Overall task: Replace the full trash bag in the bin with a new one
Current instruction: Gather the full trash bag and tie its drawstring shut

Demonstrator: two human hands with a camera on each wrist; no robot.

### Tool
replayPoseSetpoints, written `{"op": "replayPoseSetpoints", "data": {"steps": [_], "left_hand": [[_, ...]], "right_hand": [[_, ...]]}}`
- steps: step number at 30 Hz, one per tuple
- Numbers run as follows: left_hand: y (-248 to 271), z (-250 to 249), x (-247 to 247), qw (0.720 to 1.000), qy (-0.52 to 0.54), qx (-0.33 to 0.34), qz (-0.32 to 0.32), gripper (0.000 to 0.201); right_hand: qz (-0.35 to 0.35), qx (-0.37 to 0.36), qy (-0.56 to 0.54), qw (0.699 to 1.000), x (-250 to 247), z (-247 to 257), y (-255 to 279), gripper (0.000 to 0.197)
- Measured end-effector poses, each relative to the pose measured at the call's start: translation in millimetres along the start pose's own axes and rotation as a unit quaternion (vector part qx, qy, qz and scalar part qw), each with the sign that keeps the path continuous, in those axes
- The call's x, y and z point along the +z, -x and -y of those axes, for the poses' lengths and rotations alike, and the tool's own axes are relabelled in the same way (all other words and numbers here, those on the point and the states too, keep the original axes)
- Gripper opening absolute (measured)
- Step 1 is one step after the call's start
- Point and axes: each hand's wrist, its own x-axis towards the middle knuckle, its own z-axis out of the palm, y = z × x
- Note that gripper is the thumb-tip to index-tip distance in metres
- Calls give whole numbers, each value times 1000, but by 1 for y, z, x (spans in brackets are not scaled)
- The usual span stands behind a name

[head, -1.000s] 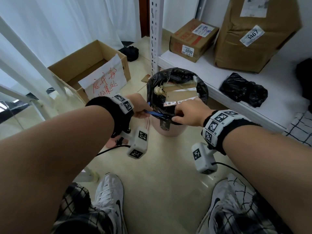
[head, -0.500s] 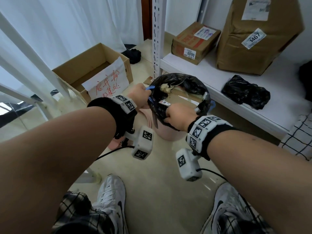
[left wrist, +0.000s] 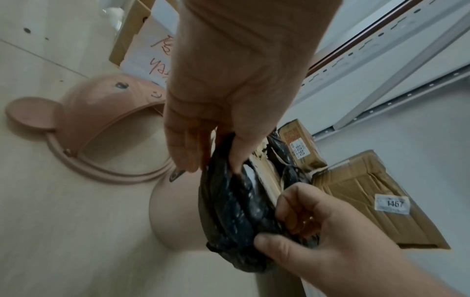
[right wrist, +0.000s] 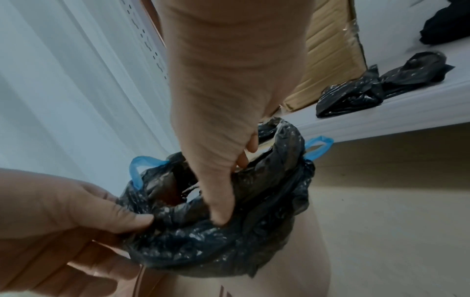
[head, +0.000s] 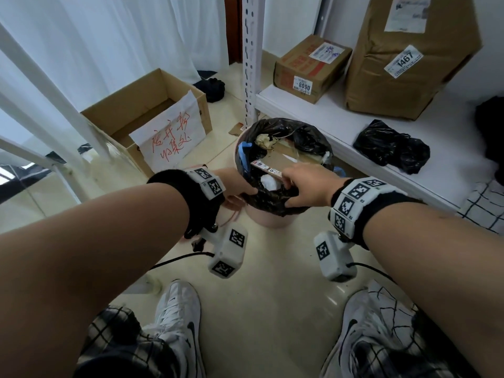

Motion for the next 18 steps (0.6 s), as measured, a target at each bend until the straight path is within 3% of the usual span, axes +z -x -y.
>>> {"op": "replayPoseSetpoints", "data": {"steps": [2,5,8,12,16,18], "left_hand": [[0,-6,3,999,18,16,-34,10],[-5,-13,-2,994,20,70,-85,28],[-7,-14,-13,990,54,59,-113,37],[2,-15,-24,994,57,31,-88,27],[11,-10,-29,999,-38,-20,19,26],[13,-7,-32,999,-37,-17,14,22]], "right_hand": [[3,14,12,1000,0,-3,1,25],[-15,32,25,999,2,0,-2,17],[-51,45,19,998,4,8,-7,13],[-78,36,31,996,8,19,-7,15],[-85,7,4,996,12,32,-4,20],[-84,0,-19,996,12,41,-4,15]]}}
